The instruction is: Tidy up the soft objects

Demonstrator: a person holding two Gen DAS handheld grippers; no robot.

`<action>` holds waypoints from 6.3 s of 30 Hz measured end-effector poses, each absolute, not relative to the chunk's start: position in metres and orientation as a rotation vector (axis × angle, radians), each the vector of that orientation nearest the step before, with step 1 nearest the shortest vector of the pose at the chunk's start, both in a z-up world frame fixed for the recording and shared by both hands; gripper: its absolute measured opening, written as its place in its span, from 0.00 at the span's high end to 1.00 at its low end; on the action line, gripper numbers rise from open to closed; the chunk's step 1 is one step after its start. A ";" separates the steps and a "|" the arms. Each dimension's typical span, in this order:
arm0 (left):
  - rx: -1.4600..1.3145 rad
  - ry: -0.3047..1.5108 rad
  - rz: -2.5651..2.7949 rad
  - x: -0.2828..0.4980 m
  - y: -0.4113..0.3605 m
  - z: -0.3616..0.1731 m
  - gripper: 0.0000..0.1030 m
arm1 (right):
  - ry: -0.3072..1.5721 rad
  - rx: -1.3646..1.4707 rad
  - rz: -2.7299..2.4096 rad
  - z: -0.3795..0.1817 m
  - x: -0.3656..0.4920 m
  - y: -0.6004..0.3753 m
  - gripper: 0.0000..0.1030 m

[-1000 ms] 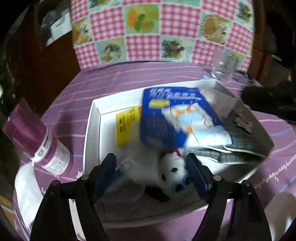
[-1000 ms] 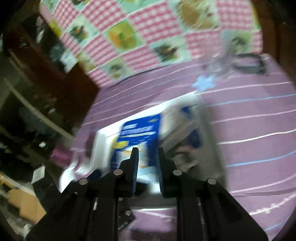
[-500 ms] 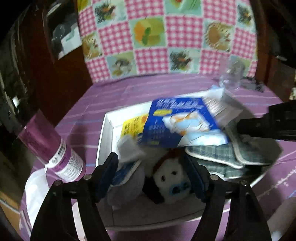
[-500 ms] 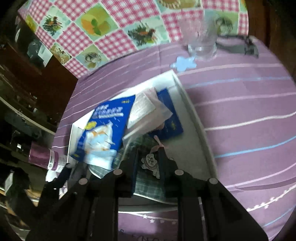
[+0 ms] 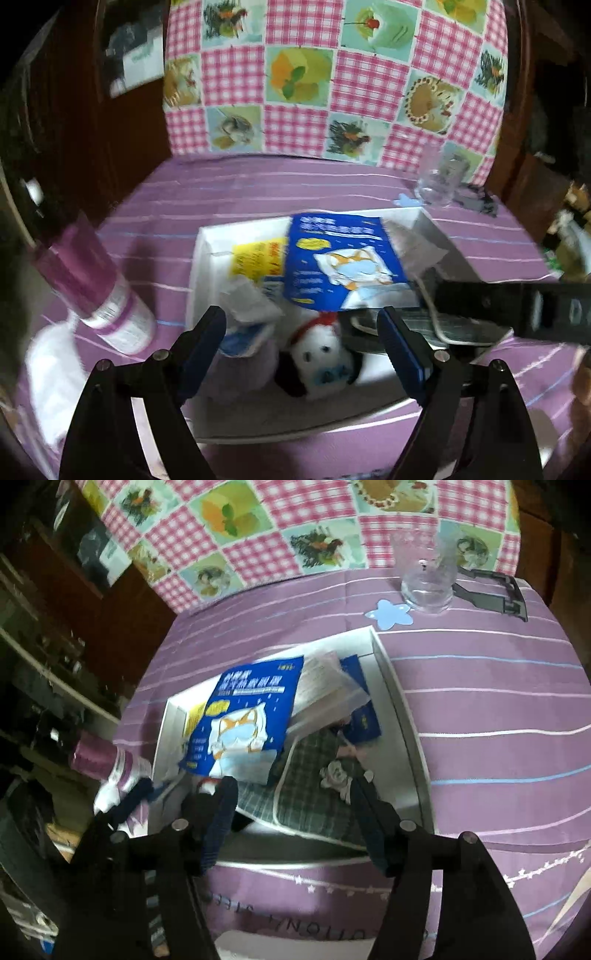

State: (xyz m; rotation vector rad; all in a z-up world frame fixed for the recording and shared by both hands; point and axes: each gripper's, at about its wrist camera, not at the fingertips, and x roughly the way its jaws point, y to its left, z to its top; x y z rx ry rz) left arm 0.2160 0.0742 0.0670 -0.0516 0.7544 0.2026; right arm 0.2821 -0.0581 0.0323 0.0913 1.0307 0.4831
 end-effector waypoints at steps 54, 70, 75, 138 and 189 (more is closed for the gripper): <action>-0.107 0.664 -0.006 0.040 0.004 0.090 0.18 | 0.854 -0.081 0.443 0.015 0.094 -0.161 0.46; -0.045 0.551 0.170 0.020 0.002 0.058 0.18 | 0.580 -0.116 0.428 -0.019 0.060 -0.166 0.46; -0.031 0.562 0.183 0.021 0.000 0.054 0.17 | 0.498 -0.084 0.421 -0.015 0.051 -0.166 0.46; 0.006 0.573 0.162 0.021 -0.008 0.054 0.17 | 0.490 -0.116 0.427 -0.016 0.045 -0.160 0.30; -0.001 0.587 0.176 0.022 -0.002 0.051 0.17 | 0.525 -0.111 0.391 -0.019 0.050 -0.161 0.30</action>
